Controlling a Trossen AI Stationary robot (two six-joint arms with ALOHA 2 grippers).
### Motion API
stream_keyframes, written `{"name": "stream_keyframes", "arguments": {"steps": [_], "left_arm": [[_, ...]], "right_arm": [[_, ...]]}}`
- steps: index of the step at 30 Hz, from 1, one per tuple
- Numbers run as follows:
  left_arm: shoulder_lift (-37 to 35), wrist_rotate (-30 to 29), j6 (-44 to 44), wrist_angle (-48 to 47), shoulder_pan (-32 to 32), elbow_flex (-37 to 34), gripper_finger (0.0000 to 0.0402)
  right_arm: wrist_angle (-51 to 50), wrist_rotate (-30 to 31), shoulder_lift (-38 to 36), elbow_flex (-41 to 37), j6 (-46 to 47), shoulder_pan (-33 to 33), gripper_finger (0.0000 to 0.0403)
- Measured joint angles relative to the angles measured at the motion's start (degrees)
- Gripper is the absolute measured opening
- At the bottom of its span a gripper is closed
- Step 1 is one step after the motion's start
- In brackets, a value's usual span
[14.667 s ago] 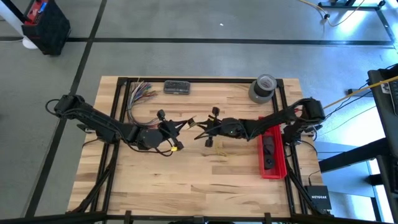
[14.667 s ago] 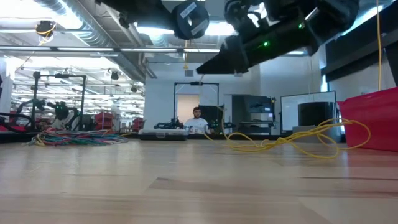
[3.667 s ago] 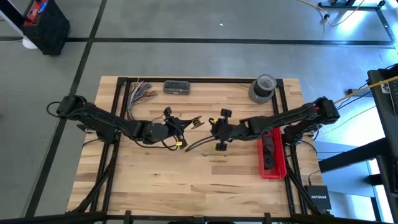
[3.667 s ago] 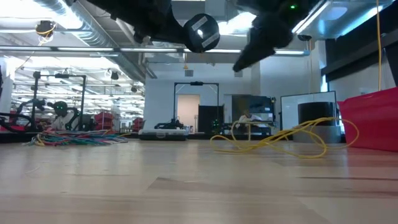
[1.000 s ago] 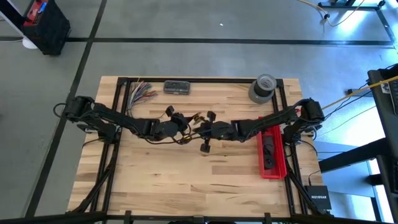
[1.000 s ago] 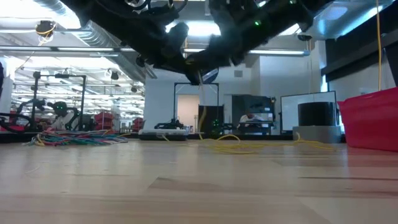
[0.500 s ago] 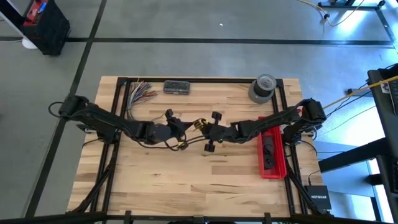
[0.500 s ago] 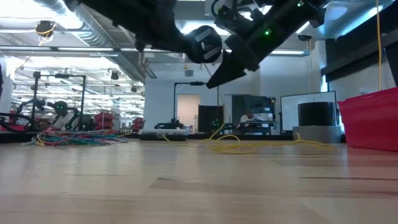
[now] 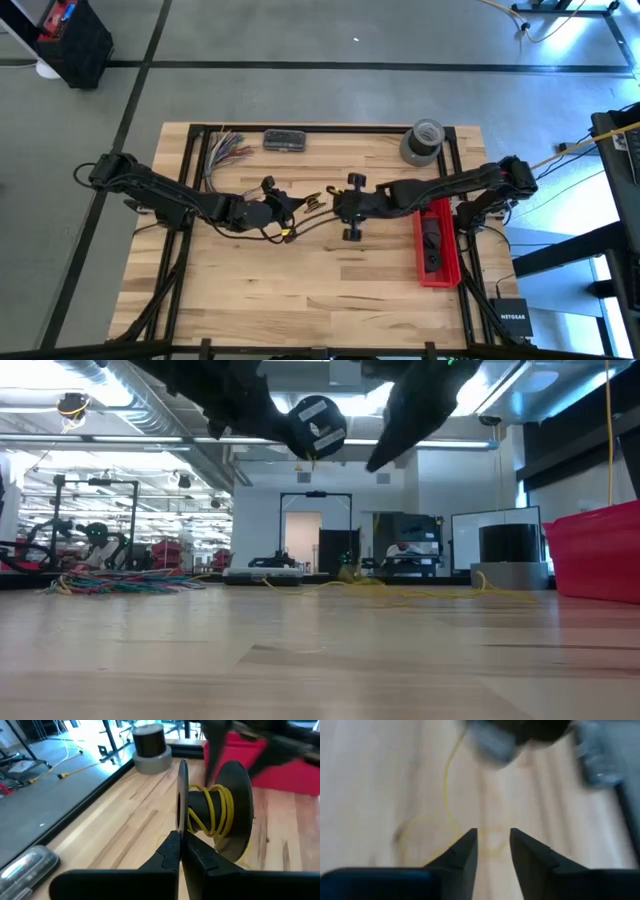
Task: Coil cords
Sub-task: Coil the yellow wire onto the black spool
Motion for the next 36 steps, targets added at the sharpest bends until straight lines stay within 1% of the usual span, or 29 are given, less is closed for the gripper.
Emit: {"name": "stream_keyframes", "arguments": {"steps": [2,3,5,7,9,12,13,15,17,20,23,28,30,32,33,36], "left_arm": [[-0.02,0.04,-0.08,-0.18,0.23,0.0,0.0],[0.02,0.1,-0.13,-0.19,0.23,0.0,0.0],[0.02,0.16,-0.12,-0.21,0.25,0.0,0.0],[0.02,0.13,-0.13,-0.21,0.26,0.0,0.0],[0.02,0.17,-0.13,-0.32,0.28,-0.01,0.0],[0.02,0.19,-0.11,-0.17,0.34,-0.02,0.0],[0.02,0.19,-0.11,-0.25,0.34,-0.04,0.0],[0.03,0.23,0.25,0.07,0.41,-0.07,0.0],[0.03,0.24,0.51,0.08,0.41,-0.07,0.0],[0.07,0.23,0.56,0.12,0.5,-0.07,0.0],[0.09,0.27,1.02,0.32,0.5,-0.09,0.0],[0.09,0.24,0.92,-0.57,0.5,-0.11,0.0],[0.13,0.26,0.81,-0.46,0.45,-0.11,0.0],[0.13,0.26,0.81,-0.27,0.43,-0.11,0.0],[0.13,0.25,0.88,-0.35,0.43,-0.11,0.0],[0.13,0.26,1.07,-0.45,0.43,-0.11,0.0]], "right_arm": [[-3.63,-1.82,-1.32,-0.49,0.08,0.62,0.0137],[-3.89,-1.33,-2.17,-1.3,-0.26,0.85,0.0143],[-1.32,1.09,-3.79,-4.35,-0.42,1.25,0.0151],[4.57,2.85,-4.17,-10.04,-1.06,1.45,0.0153],[16.97,2.66,-3.67,-17.87,-2.21,1.45,0.0154],[43.29,2.04,-1.35,-28.78,-4.87,0.97,0.0154],[50.65,2.1,0.1,-31.57,-5.7,0.93,0.0154],[61.33,2.18,3.2,-35.2,-6.02,0.32,0.0154],[68.13,2.31,6.25,-36.0,-6.28,-0.25,0.0154],[70.5,2.37,10.07,-35.25,-7.61,-1.21,0.0154],[72.07,1.03,12.96,-33.6,-9.27,-1.98,0.0154],[72.14,-1.46,14.51,-31.03,-11.05,-2.41,0.0154],[72.17,-1.75,14.57,-30.31,-12.15,-2.42,0.0146],[71.59,-1.33,14.5,-29.92,-12.77,-2.4,0.0124],[70.8,-1.08,14.5,-29.82,-13.3,-2.38,0.0107],[69.27,1.04,14.54,-29.93,-14.98,-2.29,0.0031]]}}
